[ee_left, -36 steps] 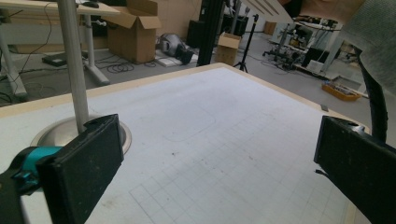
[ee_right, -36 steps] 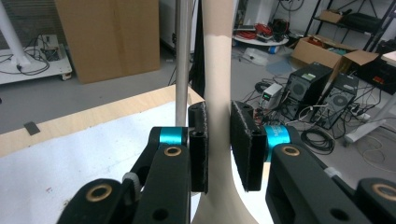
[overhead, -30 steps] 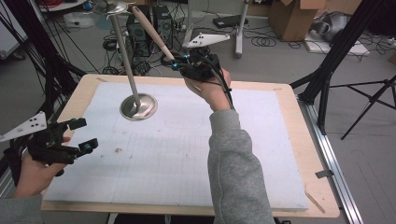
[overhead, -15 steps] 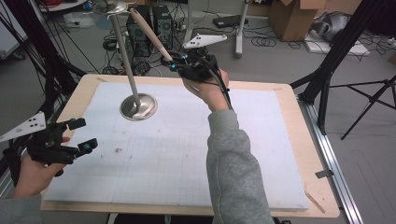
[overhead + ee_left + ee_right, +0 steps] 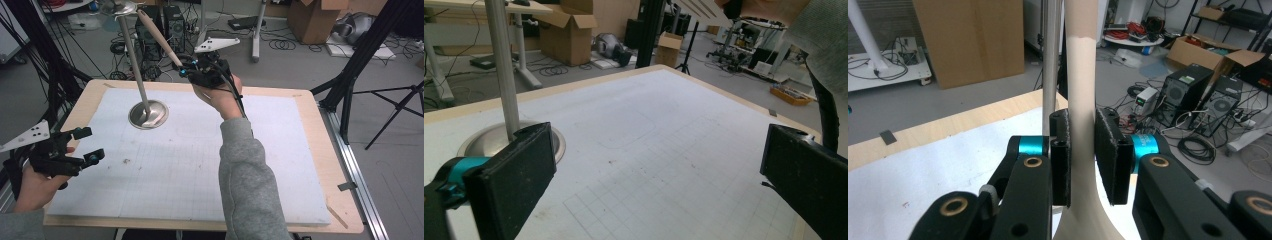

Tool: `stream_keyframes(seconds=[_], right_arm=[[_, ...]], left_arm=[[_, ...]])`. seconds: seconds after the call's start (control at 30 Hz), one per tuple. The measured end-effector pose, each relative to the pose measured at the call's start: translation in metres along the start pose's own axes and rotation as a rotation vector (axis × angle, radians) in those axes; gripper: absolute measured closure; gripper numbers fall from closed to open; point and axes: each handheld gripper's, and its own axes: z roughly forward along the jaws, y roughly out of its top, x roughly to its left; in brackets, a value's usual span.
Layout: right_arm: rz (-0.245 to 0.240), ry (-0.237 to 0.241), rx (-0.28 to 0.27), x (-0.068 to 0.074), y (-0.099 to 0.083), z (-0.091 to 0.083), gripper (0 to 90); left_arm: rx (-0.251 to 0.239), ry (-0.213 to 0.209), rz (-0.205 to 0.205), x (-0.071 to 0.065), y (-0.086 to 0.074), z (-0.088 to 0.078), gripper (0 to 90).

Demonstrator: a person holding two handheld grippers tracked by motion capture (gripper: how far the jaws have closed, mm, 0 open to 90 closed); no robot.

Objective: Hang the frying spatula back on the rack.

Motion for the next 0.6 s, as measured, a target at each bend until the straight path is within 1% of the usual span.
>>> stream_keyframes(seconds=[0.27,0.43,0.6], right_arm=[[0.004,0.008,0.009,0.002,-0.002,0.005,77.4],[0.003,0.009,0.019,0.001,-0.003,0.009,77.4],[0.002,0.015,0.035,0.002,-0.006,0.017,77.4]], left_arm=[[0.007,0.005,-0.011,0.002,-0.003,0.0,1.8],[0.001,0.003,0.004,0.0,-0.001,-0.001,1.8],[0.001,-0.001,0.003,-0.001,0.0,0.0,1.8]])
